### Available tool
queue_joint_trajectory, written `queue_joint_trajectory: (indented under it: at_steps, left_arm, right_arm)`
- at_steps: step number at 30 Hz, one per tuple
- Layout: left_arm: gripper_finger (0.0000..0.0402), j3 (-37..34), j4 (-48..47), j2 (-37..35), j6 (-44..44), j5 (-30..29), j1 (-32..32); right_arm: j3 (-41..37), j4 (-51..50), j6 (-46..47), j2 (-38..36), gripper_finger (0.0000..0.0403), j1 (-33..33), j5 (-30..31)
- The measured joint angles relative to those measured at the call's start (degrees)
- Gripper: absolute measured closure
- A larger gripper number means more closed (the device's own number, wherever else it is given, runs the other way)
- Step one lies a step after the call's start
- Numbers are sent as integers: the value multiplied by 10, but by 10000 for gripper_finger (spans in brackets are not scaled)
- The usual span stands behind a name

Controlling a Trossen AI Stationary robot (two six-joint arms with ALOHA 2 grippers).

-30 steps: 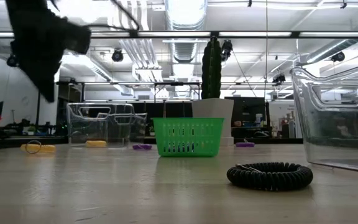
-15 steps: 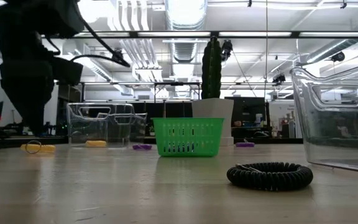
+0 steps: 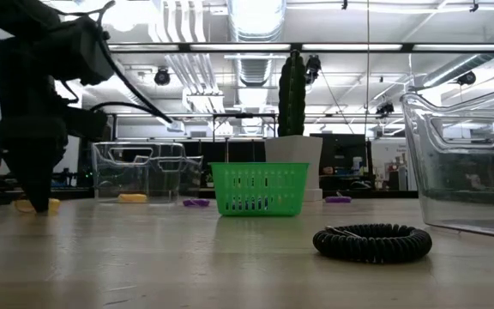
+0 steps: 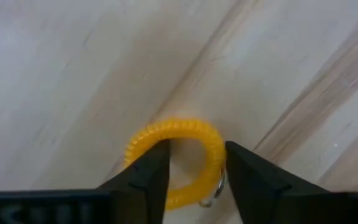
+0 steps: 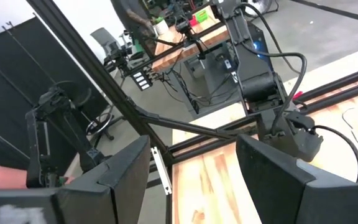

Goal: Sort spring keychains
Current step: Put the left yellow spring keychain into the top transparent bin

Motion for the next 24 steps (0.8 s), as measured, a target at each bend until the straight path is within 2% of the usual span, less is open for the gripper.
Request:
queue_joint_trajectory:
  at_steps: [2, 4, 8, 12, 18, 24]
  left_arm:
    - [304, 4, -6, 0, -1, 2, 0]
    - [370, 17, -6, 2, -7, 29, -1]
    - [391, 60, -5, 2, -24, 48, -2]
    - [396, 151, -3, -6, -39, 56, -18]
    - [399, 321, -9, -18, 30, -58, -35]
    - [399, 425, -89, -19, 122, -186, 1]
  right_arm:
    - [0, 0, 0, 0, 170, 0, 0]
    - [0, 0, 0, 0, 170, 0, 0]
    - [0, 0, 0, 0, 170, 0, 0]
    - [0, 0, 0, 0, 170, 1, 0]
    - [0, 0, 0, 0, 170, 4, -1]
    - [0, 1, 0, 0, 170, 5, -1]
